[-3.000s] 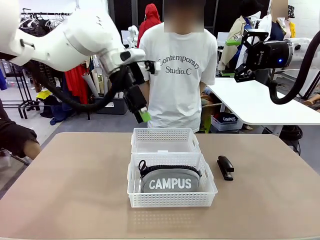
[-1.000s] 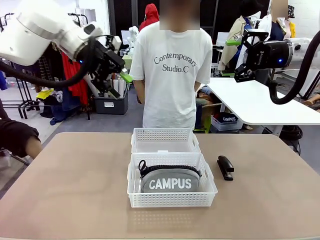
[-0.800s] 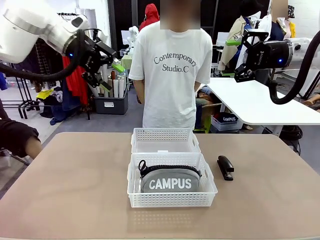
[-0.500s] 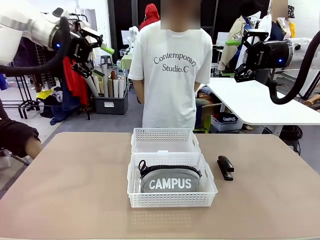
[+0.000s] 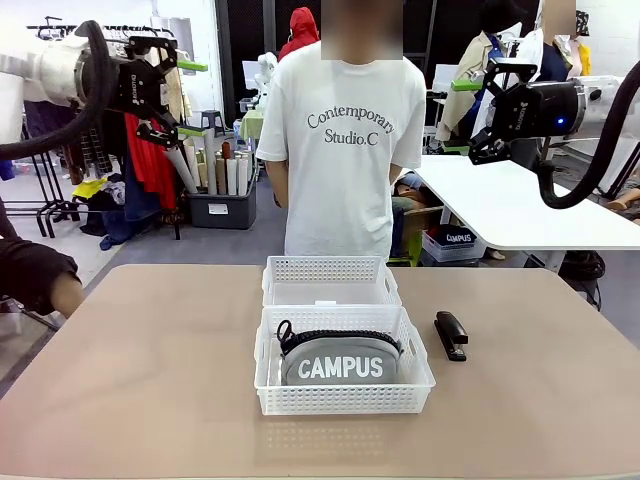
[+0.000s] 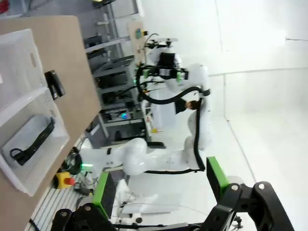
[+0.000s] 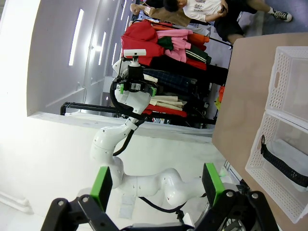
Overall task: Distribute items into two baskets.
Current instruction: Pick up the Stapler that the person points to.
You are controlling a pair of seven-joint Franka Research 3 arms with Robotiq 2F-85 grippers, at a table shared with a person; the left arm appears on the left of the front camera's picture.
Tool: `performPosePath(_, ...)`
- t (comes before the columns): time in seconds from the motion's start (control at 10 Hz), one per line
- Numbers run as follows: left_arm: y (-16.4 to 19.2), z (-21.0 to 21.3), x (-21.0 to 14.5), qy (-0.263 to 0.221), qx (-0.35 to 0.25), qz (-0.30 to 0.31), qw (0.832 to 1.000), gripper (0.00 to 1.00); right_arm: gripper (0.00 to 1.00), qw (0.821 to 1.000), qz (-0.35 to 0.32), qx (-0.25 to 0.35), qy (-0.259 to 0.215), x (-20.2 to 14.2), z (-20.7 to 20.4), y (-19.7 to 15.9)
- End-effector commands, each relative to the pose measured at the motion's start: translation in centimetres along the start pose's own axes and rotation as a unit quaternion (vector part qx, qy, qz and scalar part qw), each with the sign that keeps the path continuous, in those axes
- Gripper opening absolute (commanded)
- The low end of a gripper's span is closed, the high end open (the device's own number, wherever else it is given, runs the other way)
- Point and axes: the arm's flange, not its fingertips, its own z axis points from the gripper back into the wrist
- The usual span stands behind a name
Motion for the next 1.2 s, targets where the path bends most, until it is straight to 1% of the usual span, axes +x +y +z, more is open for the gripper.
performPosePath(0.0, -0.3, 0.3, -1.2, -0.030, -0.028, 0.010, 0.999, 1.00, 1.00, 1.000, 0.002, 0.001, 0.001, 0.0, 0.0, 0.2)
performPosePath(0.1, -0.2, 0.3, -1.2, -0.034, -0.041, 0.009, 0.999, 1.00, 1.00, 1.000, 0.002, 0.001, 0.001, 0.0, 0.0, 0.2)
performPosePath(0.3, 0.1, -0.5, -0.8, -0.008, -0.033, 0.003, 0.999, 1.00, 1.00, 1.000, 0.002, 0.001, 0.001, 0.0, 0.0, 0.2)
performPosePath(0.4, 0.2, 0.5, -0.6, -0.018, -0.030, 0.005, 0.999, 1.00, 1.00, 1.000, 0.002, 0.001, 0.001, 0.0, 0.0, 0.2)
performPosePath(1.1, 0.2, 0.5, -0.6, -0.018, -0.030, 0.005, 0.999, 1.00, 1.00, 1.000, 0.002, 0.001, 0.001, 0.0, 0.0, 0.2)
